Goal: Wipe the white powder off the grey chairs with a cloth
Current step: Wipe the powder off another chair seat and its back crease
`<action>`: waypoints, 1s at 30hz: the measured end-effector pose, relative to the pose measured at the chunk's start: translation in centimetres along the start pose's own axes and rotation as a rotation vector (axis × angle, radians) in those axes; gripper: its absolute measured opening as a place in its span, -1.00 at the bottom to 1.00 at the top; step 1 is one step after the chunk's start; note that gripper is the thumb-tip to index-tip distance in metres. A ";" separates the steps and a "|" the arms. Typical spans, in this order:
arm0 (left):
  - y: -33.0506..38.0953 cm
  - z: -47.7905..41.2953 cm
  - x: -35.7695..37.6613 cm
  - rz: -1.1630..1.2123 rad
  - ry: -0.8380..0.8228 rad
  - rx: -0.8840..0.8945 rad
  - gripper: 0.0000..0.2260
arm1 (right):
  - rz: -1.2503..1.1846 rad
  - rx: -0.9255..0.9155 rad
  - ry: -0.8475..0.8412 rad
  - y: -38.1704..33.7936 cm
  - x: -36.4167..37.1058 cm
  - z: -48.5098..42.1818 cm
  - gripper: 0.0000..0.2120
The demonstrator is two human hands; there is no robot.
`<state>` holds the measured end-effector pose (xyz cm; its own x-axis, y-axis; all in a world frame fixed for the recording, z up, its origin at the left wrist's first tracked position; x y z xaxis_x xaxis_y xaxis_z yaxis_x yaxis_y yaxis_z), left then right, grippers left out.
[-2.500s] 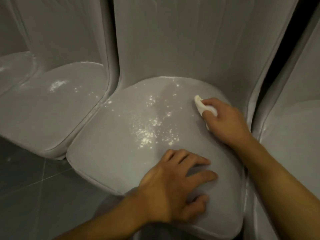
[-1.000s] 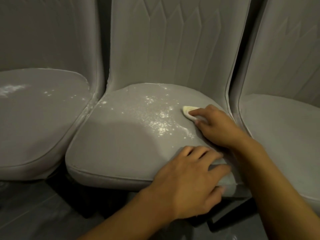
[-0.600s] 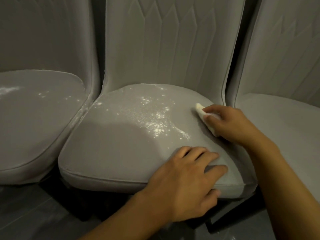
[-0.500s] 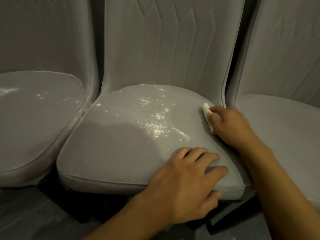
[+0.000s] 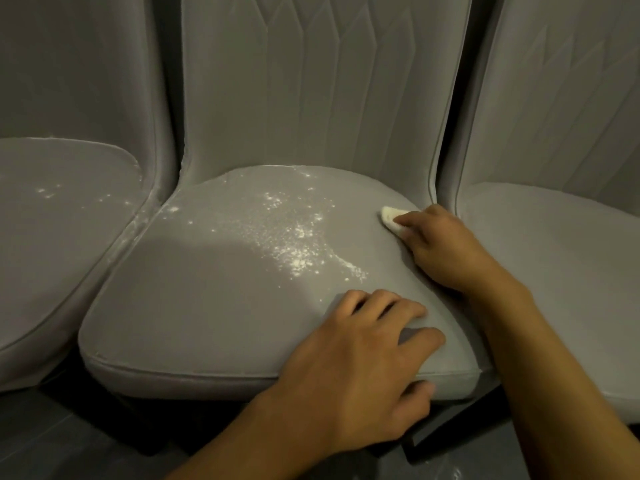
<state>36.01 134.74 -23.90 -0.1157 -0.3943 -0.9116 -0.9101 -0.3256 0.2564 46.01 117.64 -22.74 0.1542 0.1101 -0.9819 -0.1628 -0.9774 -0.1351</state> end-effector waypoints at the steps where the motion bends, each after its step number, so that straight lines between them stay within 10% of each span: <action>1: 0.0 -0.1 0.0 0.000 0.000 -0.001 -0.57 | -0.042 -0.043 -0.068 -0.4 -0.2 0.2 -0.68; 6: -0.1 -0.1 -0.1 0.007 0.005 -0.002 -0.58 | -0.261 -0.199 -0.498 -2.1 -1.6 2.8 -0.76; 12: 0.1 0.0 0.1 0.018 0.037 -0.001 -0.57 | -0.071 0.098 0.022 0.6 -0.4 -6.4 -0.65; 30: 0.2 0.1 0.1 -0.049 0.015 -0.004 -0.54 | -0.260 -0.430 -0.302 -7.0 -1.1 3.9 -0.74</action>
<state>35.78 134.73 -23.99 -0.0653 -0.3910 -0.9181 -0.9130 -0.3479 0.2131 43.14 125.10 -21.21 -0.1586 0.3413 -0.9265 0.2631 -0.8898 -0.3729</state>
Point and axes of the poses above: each hand's wrist, its own z-axis away from the middle knuckle, its own x-axis out of the palm, y = z × x, the point moved 7 cm from there along -z, towards the middle knuckle, and after that the axes turned 8 degrees about z, right-handed, at the moved point
